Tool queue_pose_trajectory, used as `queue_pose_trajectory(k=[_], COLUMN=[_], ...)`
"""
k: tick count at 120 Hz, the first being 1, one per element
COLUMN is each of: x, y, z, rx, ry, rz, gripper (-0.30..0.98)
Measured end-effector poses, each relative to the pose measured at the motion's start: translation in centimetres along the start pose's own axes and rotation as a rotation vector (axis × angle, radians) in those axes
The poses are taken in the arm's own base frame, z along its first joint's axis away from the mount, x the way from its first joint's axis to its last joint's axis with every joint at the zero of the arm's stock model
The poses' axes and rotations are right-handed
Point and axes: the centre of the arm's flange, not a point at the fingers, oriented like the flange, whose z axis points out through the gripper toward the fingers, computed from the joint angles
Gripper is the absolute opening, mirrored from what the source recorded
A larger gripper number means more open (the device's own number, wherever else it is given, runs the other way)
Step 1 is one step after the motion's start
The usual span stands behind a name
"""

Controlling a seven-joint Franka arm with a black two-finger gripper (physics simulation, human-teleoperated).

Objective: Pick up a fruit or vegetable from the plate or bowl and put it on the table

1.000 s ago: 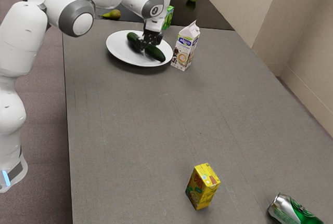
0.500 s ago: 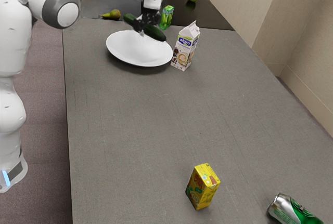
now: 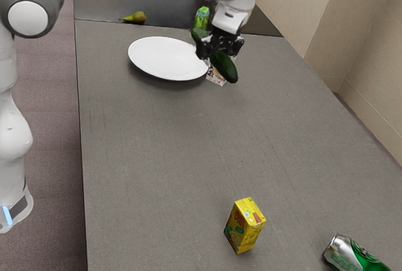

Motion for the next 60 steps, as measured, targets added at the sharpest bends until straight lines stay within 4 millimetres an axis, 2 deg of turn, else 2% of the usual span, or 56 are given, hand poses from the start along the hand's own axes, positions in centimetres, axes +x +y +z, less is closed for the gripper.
queue_pose_trajectory(k=[15,19,23,27,37,44,60], x=[10.2,12.2,13.3,13.3,10.6,10.2,10.8], y=[1.1,1.2,0.9,-0.2,-3.5,-4.9,-6.5], z=[0.2,0.6,1.5,3.1,7.4,9.6,12.0], rx=[0.008,0.01,0.006,-0.007,-0.037,-0.042,-0.022], ry=[0.016,0.023,0.031,0.042,0.055,0.062,0.073], rz=[0.135,0.157,0.163,0.149,0.068,0.041,0.005], gripper=[0.16,0.16,0.16,0.15,0.15,0.15,0.15])
